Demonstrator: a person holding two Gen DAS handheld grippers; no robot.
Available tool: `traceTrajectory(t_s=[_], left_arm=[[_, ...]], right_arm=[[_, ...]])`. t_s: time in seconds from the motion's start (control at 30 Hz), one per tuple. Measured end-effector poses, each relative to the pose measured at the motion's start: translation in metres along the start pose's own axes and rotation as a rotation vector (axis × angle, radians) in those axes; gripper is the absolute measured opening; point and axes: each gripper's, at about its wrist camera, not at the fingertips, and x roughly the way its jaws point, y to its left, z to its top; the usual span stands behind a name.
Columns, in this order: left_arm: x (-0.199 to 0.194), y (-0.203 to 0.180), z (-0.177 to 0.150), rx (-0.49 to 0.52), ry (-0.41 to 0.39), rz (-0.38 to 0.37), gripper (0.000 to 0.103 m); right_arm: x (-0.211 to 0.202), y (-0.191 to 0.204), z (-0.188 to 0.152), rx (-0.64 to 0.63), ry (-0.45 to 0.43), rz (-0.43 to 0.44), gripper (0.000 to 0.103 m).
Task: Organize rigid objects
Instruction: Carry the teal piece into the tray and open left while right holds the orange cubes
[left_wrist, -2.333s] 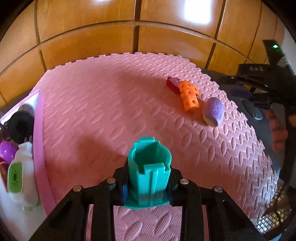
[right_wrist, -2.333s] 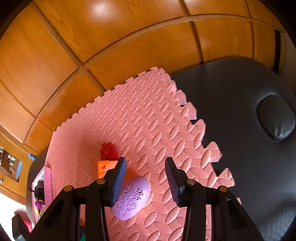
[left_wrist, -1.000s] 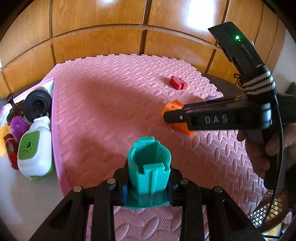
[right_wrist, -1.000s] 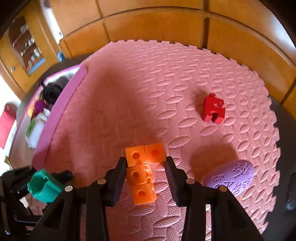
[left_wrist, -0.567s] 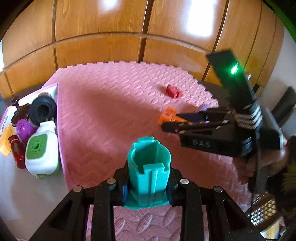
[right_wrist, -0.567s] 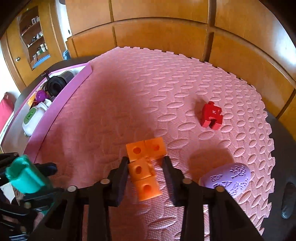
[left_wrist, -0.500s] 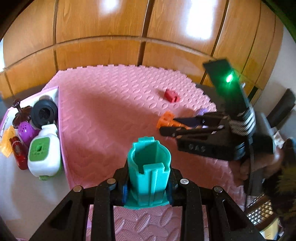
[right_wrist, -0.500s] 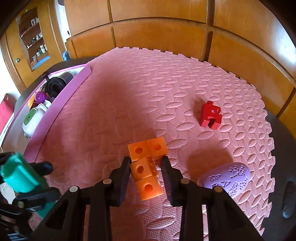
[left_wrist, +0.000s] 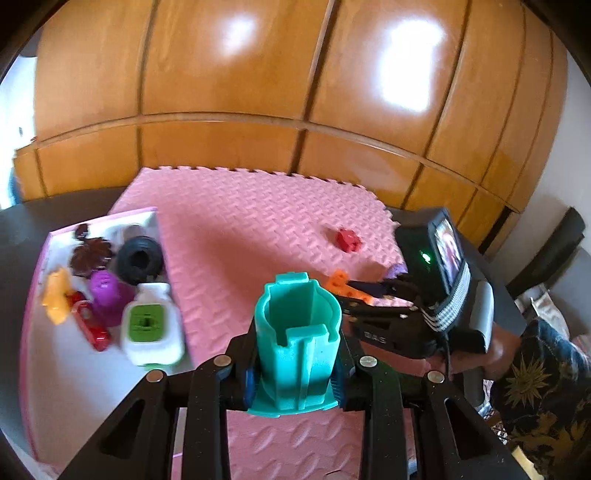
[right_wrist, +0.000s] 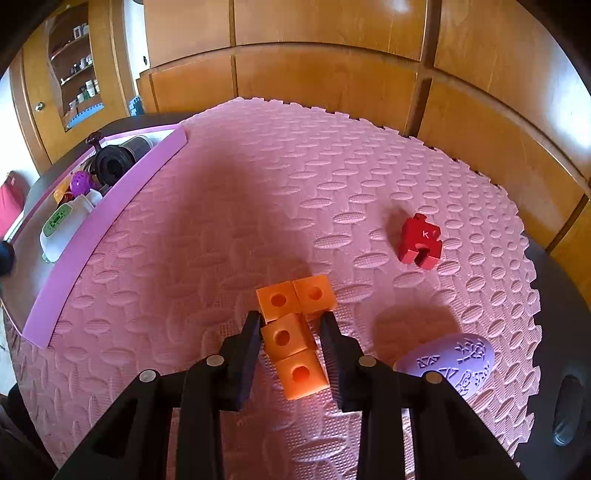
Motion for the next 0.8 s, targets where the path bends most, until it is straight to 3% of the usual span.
traceTrajectory(t_s=[0.27,0.43,0.8], left_arm=[[-0.039,0.082,0.005,-0.163,-0.067,0.142,0.030],[-0.047,0.133,-0.010,-0.243,-0.051,0.246,0.030],[-0.013,0.182,-0.022,-0.257,0.023,0.366,0.031]], right_arm=[[-0.001,0.001,0.000,-0.004,-0.004,-0.004,0.029],[-0.001,0.001,0.000,-0.003,-0.004,-0.004,0.029],[-0.001,0.000,0.000,0.003,-0.005,-0.001,0.029]])
